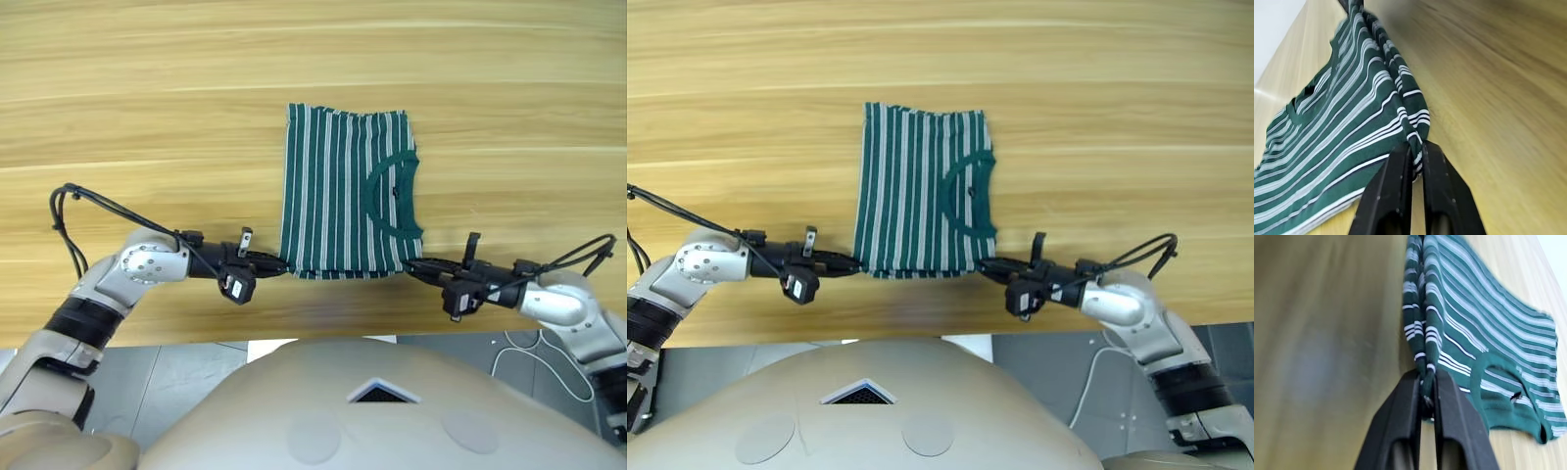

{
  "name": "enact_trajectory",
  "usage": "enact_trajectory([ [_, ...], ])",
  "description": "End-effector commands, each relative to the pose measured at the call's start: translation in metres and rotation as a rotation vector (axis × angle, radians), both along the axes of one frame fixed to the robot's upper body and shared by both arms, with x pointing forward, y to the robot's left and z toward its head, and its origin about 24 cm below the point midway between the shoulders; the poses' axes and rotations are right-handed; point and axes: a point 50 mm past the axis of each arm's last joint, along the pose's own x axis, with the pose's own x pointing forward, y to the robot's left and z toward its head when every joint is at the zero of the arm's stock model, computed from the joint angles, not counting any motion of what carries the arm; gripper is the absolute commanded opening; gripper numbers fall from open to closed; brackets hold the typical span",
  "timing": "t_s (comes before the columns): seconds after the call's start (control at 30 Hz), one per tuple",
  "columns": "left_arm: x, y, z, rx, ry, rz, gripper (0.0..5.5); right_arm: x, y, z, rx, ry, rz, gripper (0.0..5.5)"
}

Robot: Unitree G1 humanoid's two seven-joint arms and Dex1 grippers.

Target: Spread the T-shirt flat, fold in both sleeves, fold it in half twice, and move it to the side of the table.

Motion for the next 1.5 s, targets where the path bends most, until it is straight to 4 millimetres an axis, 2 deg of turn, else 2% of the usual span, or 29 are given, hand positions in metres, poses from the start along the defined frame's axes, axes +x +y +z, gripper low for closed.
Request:
enact_trajectory([
  [0.03, -0.008, 0.006, 0.008, -0.03, 0.03, 0.003, 0.17, -0.009, -0.001, 0.017, 0.033, -0.033, 0.039, 0.16],
  [0.2, -0.026, 0.004, 0.014, -0.133, 0.079, 0.011, 0.17, -0.014, -0.004, 0.028, 0.078, -0.057, 0.019, 0.16],
  [0.33, -0.034, 0.001, 0.021, -0.243, 0.115, 0.015, 0.17, -0.014, -0.008, 0.025, 0.065, -0.053, -0.007, 0.16],
  [0.4, -0.031, 0.001, 0.026, -0.29, 0.118, 0.035, 0.17, -0.013, -0.009, 0.023, 0.057, -0.049, -0.021, 0.16],
  [0.6, -0.002, 0.006, 0.038, -0.41, 0.08, 0.158, 0.17, -0.001, -0.011, 0.019, 0.046, -0.082, -0.072, 0.16],
  [0.7, 0.023, 0.005, 0.041, -0.463, 0.043, 0.257, 0.17, 0.02, -0.011, 0.021, 0.06, -0.147, -0.15, 0.16],
  [0.77, 0.046, 0.002, 0.034, -0.442, -0.01, 0.35, 0.17, 0.037, -0.009, 0.026, 0.1, -0.199, -0.219, 0.16],
  [0.9, 0.075, -0.008, 0.029, -0.441, -0.069, 0.436, 0.17, 0.064, -0.012, 0.034, 0.137, -0.262, -0.345, 0.16],
  [1.07, 0.115, -0.022, 0.025, -0.38, -0.188, 0.546, 0.17, 0.092, -0.009, 0.036, 0.115, -0.316, -0.414, 0.16],
  [1.2, 0.131, -0.029, 0.024, -0.386, -0.216, 0.597, 0.17, 0.114, -0.002, 0.031, 0.079, -0.336, -0.439, 0.16],
  [1.37, 0.14, -0.03, 0.018, -0.367, -0.224, 0.65, 0.17, 0.139, 0.008, 0.029, 0.076, -0.355, -0.455, 0.16],
  [1.5, 0.147, -0.032, 0.01, -0.316, -0.231, 0.689, 0.17, 0.155, 0.012, 0.015, 0.03, -0.343, -0.479, 0.16],
])
